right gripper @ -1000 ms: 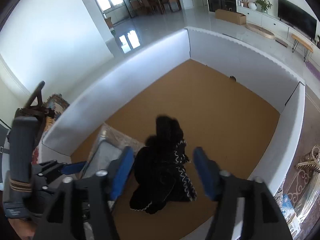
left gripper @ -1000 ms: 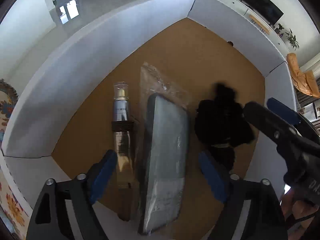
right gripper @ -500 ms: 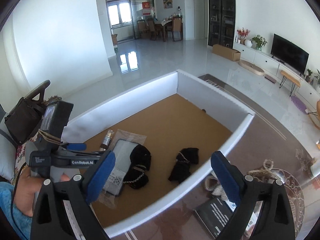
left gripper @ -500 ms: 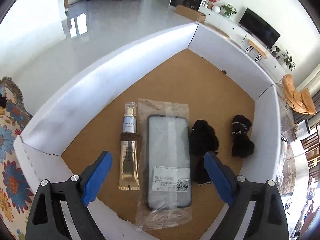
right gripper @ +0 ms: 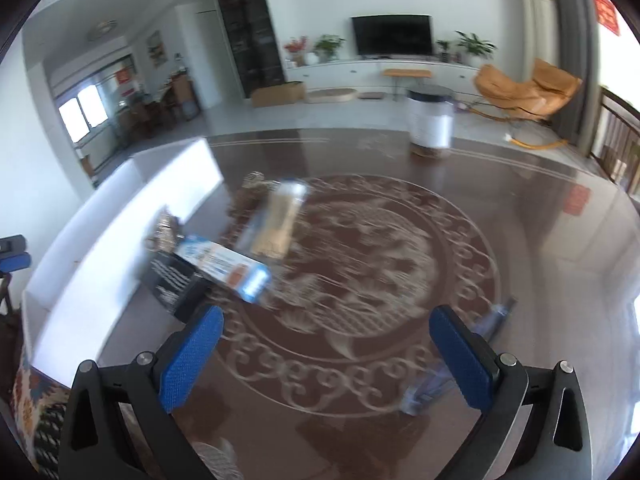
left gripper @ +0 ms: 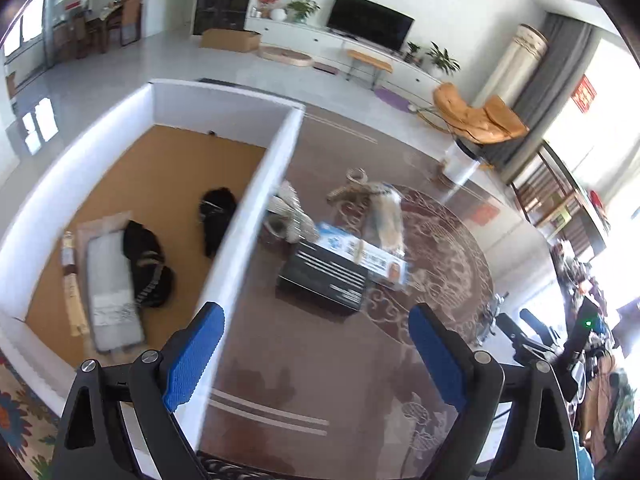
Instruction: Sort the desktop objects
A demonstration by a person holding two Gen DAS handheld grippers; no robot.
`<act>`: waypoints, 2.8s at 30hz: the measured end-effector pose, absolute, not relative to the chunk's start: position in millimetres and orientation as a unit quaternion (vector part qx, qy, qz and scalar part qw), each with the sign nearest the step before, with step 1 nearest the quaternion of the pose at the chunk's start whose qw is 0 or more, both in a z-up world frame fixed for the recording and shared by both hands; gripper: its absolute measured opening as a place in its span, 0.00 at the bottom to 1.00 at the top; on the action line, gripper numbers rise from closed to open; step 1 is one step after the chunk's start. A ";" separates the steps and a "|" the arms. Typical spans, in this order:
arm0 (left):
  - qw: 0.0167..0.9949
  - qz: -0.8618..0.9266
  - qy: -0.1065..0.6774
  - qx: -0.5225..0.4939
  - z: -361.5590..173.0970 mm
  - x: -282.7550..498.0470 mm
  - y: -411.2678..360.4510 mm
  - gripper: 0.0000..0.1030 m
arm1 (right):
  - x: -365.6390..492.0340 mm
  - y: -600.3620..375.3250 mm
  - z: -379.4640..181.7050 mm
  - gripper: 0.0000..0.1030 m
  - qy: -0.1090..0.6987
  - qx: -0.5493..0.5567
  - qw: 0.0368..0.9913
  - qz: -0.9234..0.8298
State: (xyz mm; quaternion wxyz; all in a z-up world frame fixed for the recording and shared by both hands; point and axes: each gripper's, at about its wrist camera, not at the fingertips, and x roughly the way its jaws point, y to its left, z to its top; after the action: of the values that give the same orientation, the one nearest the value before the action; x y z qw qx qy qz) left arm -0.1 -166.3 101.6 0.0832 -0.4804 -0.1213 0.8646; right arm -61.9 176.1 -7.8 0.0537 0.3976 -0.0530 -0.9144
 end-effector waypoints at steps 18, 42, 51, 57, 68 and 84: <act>0.079 0.826 0.030 -0.557 -39.2 -1.3 -14.9 0.93 | -8.3 222.3 -100.0 1.00 0.014 0.454 0.000 -0.891; 0.079 0.826 0.056 -0.555 -40.3 4.1 -14.8 1.00 | -8.6 223.5 -100.5 1.00 0.009 0.457 -0.002 -0.890; 0.077 0.826 0.054 -0.556 -39.6 5.2 -17.6 1.00 | -8.2 223.6 -100.3 1.00 0.009 0.457 -0.002 -0.890; 0.074 0.828 0.051 -0.554 -39.1 6.6 -18.7 1.00 | -8.1 223.7 -100.2 1.00 0.009 0.457 -0.002 -0.890; 0.068 0.828 0.049 -0.554 -37.9 9.0 -20.1 1.00 | -9.0 223.5 -99.8 1.00 0.009 0.457 -0.002 -0.890; 0.065 0.827 0.047 -0.557 -36.6 12.4 -24.3 1.00 | -8.8 223.8 -99.4 1.00 0.009 0.457 -0.002 -0.890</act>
State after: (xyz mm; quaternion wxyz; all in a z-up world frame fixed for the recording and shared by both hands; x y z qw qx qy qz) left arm 12.4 -24.3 -36.6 0.0652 -0.5570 0.0471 0.8266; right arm -8.8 223.8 -99.4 -0.0017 0.4566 0.0090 -0.8896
